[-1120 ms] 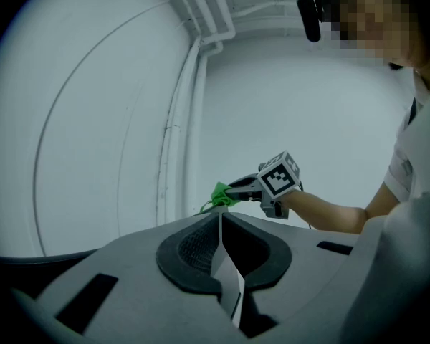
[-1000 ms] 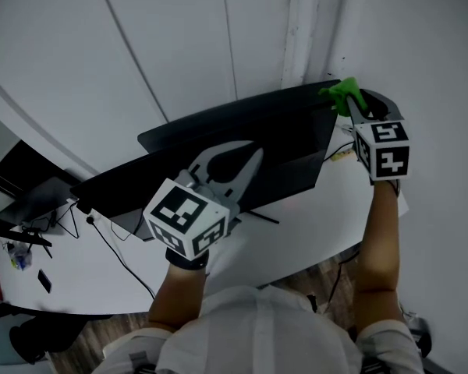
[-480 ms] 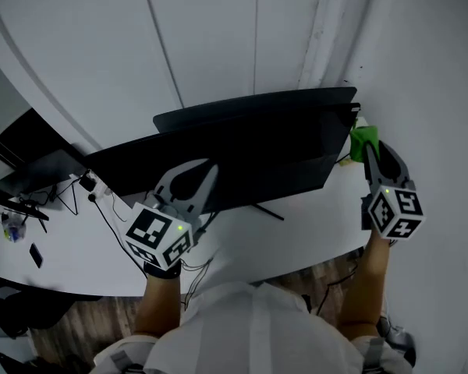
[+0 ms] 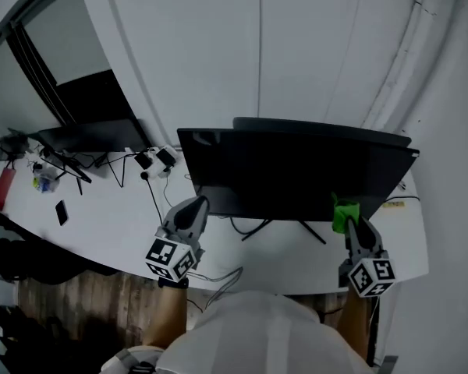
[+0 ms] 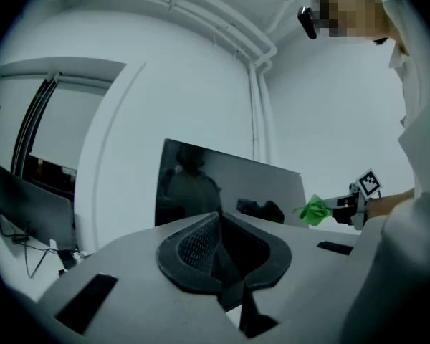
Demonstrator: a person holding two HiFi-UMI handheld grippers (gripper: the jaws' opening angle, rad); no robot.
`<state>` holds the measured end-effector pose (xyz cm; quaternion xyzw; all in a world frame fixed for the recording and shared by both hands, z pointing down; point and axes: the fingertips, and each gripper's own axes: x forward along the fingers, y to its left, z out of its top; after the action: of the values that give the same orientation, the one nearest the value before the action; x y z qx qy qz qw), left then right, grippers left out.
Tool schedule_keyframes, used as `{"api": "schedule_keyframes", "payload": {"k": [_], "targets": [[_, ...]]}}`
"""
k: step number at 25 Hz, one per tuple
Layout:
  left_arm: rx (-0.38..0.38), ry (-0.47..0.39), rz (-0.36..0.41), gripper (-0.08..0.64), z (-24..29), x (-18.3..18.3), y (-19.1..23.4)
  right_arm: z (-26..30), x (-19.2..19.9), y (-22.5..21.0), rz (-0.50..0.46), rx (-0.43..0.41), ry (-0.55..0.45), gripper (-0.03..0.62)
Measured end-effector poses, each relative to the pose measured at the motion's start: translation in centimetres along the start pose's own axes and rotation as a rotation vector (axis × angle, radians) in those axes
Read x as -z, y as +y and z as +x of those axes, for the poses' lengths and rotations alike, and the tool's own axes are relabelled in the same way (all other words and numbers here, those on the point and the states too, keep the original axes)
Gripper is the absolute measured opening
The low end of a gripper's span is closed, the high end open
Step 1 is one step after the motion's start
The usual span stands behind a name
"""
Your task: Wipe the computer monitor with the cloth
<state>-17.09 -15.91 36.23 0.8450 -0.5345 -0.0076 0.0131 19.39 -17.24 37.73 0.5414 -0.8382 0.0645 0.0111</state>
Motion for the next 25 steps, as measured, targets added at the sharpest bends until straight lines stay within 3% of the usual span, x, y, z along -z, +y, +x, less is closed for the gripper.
{"api": "schedule_keyframes", "payload": {"k": [9,16,25], "targets": [[-0.033,-0.019,0.012,0.028,-7.5,0.8,3.9,1.3,0.7,9.0,-0.069,-0.092,-0.019,0.092],[-0.053,-0.055,-0.048,0.028,-11.9,1.6,5.9,0.5,2.8,12.1,-0.065,-0.078,0.004,0.092],[-0.037,-0.077,-0.063,0.028,-14.4,1.4,6.4,-1.1,3.5,14.7,-0.073,-0.073,0.017,0.092]]}}
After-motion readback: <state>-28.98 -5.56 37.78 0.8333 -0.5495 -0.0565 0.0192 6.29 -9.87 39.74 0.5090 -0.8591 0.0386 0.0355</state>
